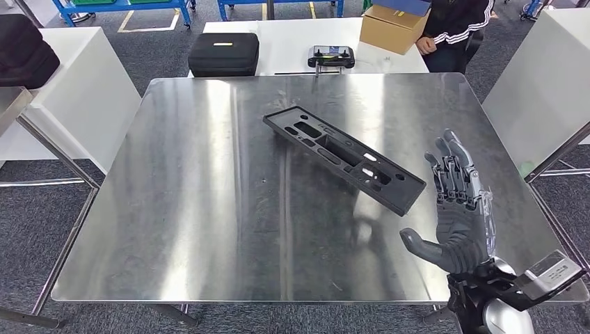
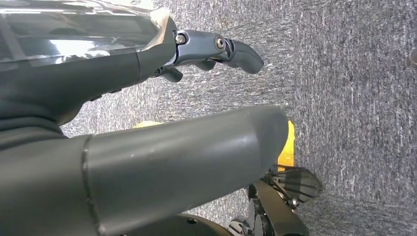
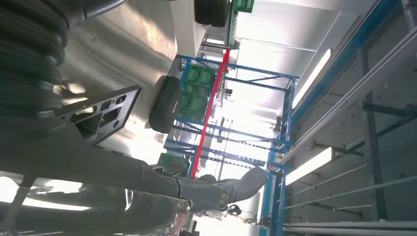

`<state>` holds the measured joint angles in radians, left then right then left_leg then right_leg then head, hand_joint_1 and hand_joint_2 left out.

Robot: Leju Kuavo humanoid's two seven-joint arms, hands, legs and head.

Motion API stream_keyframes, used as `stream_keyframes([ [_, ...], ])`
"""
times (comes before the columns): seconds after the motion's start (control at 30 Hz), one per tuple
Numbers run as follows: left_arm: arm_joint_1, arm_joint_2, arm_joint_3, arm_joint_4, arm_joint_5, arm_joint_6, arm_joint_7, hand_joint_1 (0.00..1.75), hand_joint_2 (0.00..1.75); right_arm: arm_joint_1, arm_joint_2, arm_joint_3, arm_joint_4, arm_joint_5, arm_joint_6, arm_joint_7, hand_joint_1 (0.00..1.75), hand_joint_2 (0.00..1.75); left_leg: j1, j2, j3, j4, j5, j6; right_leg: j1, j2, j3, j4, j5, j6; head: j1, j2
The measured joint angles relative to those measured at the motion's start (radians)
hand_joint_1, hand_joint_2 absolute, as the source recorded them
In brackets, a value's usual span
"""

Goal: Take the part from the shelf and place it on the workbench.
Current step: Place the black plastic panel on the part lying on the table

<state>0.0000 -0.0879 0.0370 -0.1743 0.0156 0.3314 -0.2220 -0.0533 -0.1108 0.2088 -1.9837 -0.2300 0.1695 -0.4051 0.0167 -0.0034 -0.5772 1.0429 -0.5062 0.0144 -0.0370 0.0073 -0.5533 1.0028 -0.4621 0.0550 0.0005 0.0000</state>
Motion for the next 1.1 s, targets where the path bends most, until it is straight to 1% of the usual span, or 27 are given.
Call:
stream_keyframes([
  [0.03,0.000,0.000,0.000,0.000,0.000,0.000,0.000,0.00,0.00,0.001,0.001,0.000,0.000,0.000,0.001,0.000,0.00,1.75,0.001,0.000,-0.019,0.047,-0.036,-0.003,-0.001,-0.001,-0.004,0.000,0.004,-0.008,-0.002,0.000],
  [0.1,0.000,0.000,0.000,0.000,0.000,-0.001,0.000,0.00,0.00,0.003,0.002,0.000,0.002,0.000,0.003,-0.001,0.00,1.75,0.001,0.000,-0.073,0.176,-0.111,-0.007,0.004,-0.003,-0.017,0.000,0.011,-0.021,-0.006,0.000],
  [0.13,0.000,0.000,0.000,0.000,0.000,-0.001,0.000,0.00,0.00,0.005,0.002,0.000,0.004,0.000,0.004,-0.001,0.00,1.75,0.001,0.000,-0.092,0.226,-0.133,-0.007,0.007,-0.004,-0.024,0.000,0.015,-0.026,-0.006,0.000],
  [0.17,0.001,0.000,0.000,0.000,0.001,-0.001,0.000,0.00,0.00,0.007,0.002,0.000,0.005,0.000,0.006,-0.001,0.00,1.75,0.002,0.000,-0.096,0.246,-0.136,-0.006,0.009,-0.004,-0.030,0.001,0.019,-0.029,-0.006,0.000],
  [0.2,0.001,0.000,0.000,0.000,0.002,-0.001,0.001,0.00,0.00,0.009,0.003,0.000,0.007,0.000,0.007,-0.001,0.00,1.75,0.002,0.000,-0.080,0.229,-0.122,-0.003,0.010,-0.005,-0.035,0.001,0.023,-0.029,-0.007,0.000],
  [0.3,-0.002,0.001,0.000,0.000,0.002,-0.003,0.001,0.00,0.00,0.009,0.004,0.000,0.009,0.002,0.010,-0.004,0.00,1.75,0.000,0.000,0.042,0.036,-0.045,0.008,0.015,-0.004,-0.044,0.004,0.034,-0.022,-0.007,0.000],
  [0.33,-0.003,0.000,0.000,0.000,0.002,-0.004,0.000,0.00,0.00,0.009,0.004,0.000,0.009,0.003,0.010,-0.005,0.00,1.75,-0.002,-0.001,0.069,-0.012,-0.032,0.011,0.017,-0.005,-0.046,0.005,0.038,-0.017,-0.006,0.000],
  [0.37,-0.004,0.000,0.000,0.000,0.002,-0.006,-0.001,0.00,0.00,0.009,0.004,0.000,0.010,0.005,0.010,-0.007,0.00,1.75,-0.005,-0.001,0.079,-0.032,-0.029,0.014,0.019,-0.005,-0.048,0.005,0.042,-0.011,-0.005,0.000],
  [0.4,-0.005,0.000,0.000,0.000,0.002,-0.007,-0.001,0.00,0.00,0.009,0.004,0.000,0.010,0.006,0.010,-0.009,0.00,1.75,-0.009,-0.001,0.077,-0.036,-0.028,0.016,0.021,-0.006,-0.050,0.004,0.046,-0.005,-0.005,0.000],
  [0.47,-0.004,0.000,0.000,0.000,0.002,-0.008,-0.002,0.00,0.00,0.010,0.005,0.000,0.011,0.006,0.010,-0.010,0.00,1.75,-0.014,-0.001,0.070,-0.036,-0.018,0.027,0.018,-0.006,-0.051,0.000,0.054,0.008,-0.004,0.000],
  [0.5,-0.003,0.000,0.000,0.000,0.002,-0.009,-0.002,0.00,0.00,0.011,0.004,0.000,0.011,0.006,0.010,-0.010,0.00,1.75,-0.014,0.001,0.067,-0.039,-0.011,0.034,0.016,-0.006,-0.056,0.004,0.051,0.012,-0.004,0.000],
  [0.53,-0.003,0.000,0.000,0.000,0.002,-0.011,-0.002,0.00,0.00,0.012,0.004,0.000,0.012,0.006,0.010,-0.010,0.00,1.75,-0.014,0.003,0.060,-0.042,-0.002,0.042,0.016,-0.006,-0.066,0.020,0.036,0.012,-0.002,0.000],
  [0.57,-0.003,0.000,0.000,0.000,0.002,-0.012,-0.002,0.00,0.00,0.013,0.004,-0.001,0.012,0.006,0.010,-0.010,0.00,1.75,-0.013,0.005,0.052,-0.045,0.009,0.050,0.016,-0.006,-0.083,0.057,0.007,0.007,0.000,0.000],
  [0.63,-0.003,0.001,0.001,0.000,0.001,-0.016,-0.002,0.00,0.00,0.014,0.003,-0.002,0.014,0.006,0.010,-0.011,0.00,1.75,-0.015,0.008,0.031,-0.045,0.025,0.060,0.015,-0.006,-0.127,0.183,-0.072,-0.005,0.004,0.000],
  [0.67,-0.003,0.001,0.001,0.000,0.001,-0.017,-0.002,0.00,0.00,0.015,0.002,-0.003,0.015,0.006,0.010,-0.011,0.00,1.75,-0.017,0.009,0.021,-0.044,0.033,0.061,0.016,-0.006,-0.143,0.245,-0.102,-0.005,0.005,0.000],
  [0.7,-0.003,0.001,0.001,0.000,0.000,-0.018,-0.002,0.00,0.00,0.016,0.002,-0.003,0.017,0.006,0.010,-0.011,0.00,1.75,-0.018,0.010,0.011,-0.044,0.040,0.061,0.016,-0.006,-0.145,0.280,-0.115,-0.002,0.005,0.000],
  [0.73,-0.003,0.000,0.001,0.000,0.000,-0.019,-0.002,0.00,0.00,0.016,0.002,-0.004,0.018,0.006,0.010,-0.011,0.00,1.75,-0.020,0.011,0.002,-0.043,0.048,0.061,0.016,-0.006,-0.127,0.276,-0.114,0.005,0.005,0.000],
  [0.77,-0.002,0.000,0.001,0.000,0.000,-0.019,-0.002,0.00,0.00,0.016,0.001,-0.005,0.019,0.006,0.010,-0.011,0.00,1.75,-0.021,0.011,-0.005,-0.043,0.054,0.060,0.016,-0.007,-0.086,0.229,-0.100,0.012,0.005,0.000],
  [0.8,-0.003,0.000,0.001,0.000,0.000,-0.019,-0.002,0.00,0.00,0.016,0.001,-0.006,0.019,0.006,0.010,-0.011,0.00,1.75,-0.022,0.011,-0.011,-0.042,0.060,0.058,0.017,-0.007,-0.031,0.152,-0.083,0.016,0.006,0.000],
  [0.83,-0.003,0.000,0.002,0.000,0.000,-0.019,-0.002,0.00,0.00,0.015,0.001,-0.006,0.019,0.006,0.010,-0.011,0.00,1.75,-0.024,0.011,-0.016,-0.042,0.066,0.055,0.020,-0.007,0.025,0.071,-0.070,0.015,0.006,0.000],
  [0.87,-0.003,-0.001,0.002,0.000,0.000,-0.019,-0.002,0.00,0.00,0.015,0.001,-0.007,0.019,0.006,0.010,-0.012,0.00,1.75,-0.026,0.010,-0.018,-0.042,0.071,0.051,0.023,-0.007,0.064,0.011,-0.059,0.012,0.004,0.000],
  [0.9,-0.003,-0.001,0.002,0.000,0.000,-0.020,-0.002,0.00,0.00,0.016,0.001,-0.007,0.019,0.005,0.010,-0.013,0.00,1.75,-0.028,0.010,-0.020,-0.041,0.076,0.046,0.027,-0.006,0.083,-0.023,-0.056,0.006,0.004,0.000],
  [0.97,-0.003,-0.002,0.002,0.000,0.000,-0.017,-0.002,0.00,0.00,0.019,0.000,-0.008,0.019,0.004,0.010,-0.015,0.00,1.75,-0.029,0.011,-0.023,-0.042,0.087,0.035,0.030,-0.006,0.076,-0.032,-0.049,-0.005,0.002,0.000],
  [1.0,-0.002,-0.003,0.002,0.000,0.000,-0.013,-0.002,0.00,0.00,0.022,0.000,-0.008,0.019,0.003,0.010,-0.018,0.00,1.75,-0.028,0.010,-0.026,-0.040,0.087,0.030,0.025,-0.007,0.071,-0.035,-0.044,-0.012,0.002,0.000],
  [1.03,-0.002,-0.003,0.002,0.000,0.001,-0.006,-0.002,0.00,0.00,0.026,0.000,-0.008,0.018,0.002,0.011,-0.022,0.00,1.75,-0.027,0.008,-0.032,-0.031,0.075,0.023,0.020,-0.007,0.067,-0.037,-0.037,-0.020,0.001,0.000],
  [1.07,-0.001,-0.005,0.002,0.001,0.001,0.001,-0.001,0.00,0.00,0.032,-0.001,-0.009,0.018,0.001,0.012,-0.026,0.00,1.75,-0.024,0.006,-0.043,-0.006,0.045,0.016,0.014,-0.009,0.061,-0.038,-0.029,-0.030,-0.002,0.000],
  [1.1,0.000,-0.007,0.002,0.001,0.002,0.008,0.000,0.00,0.00,0.039,-0.002,-0.010,0.018,0.000,0.014,-0.031,0.00,1.75,-0.020,0.004,-0.059,0.039,0.001,0.009,0.011,-0.011,0.055,-0.039,-0.021,-0.037,-0.004,0.000],
])
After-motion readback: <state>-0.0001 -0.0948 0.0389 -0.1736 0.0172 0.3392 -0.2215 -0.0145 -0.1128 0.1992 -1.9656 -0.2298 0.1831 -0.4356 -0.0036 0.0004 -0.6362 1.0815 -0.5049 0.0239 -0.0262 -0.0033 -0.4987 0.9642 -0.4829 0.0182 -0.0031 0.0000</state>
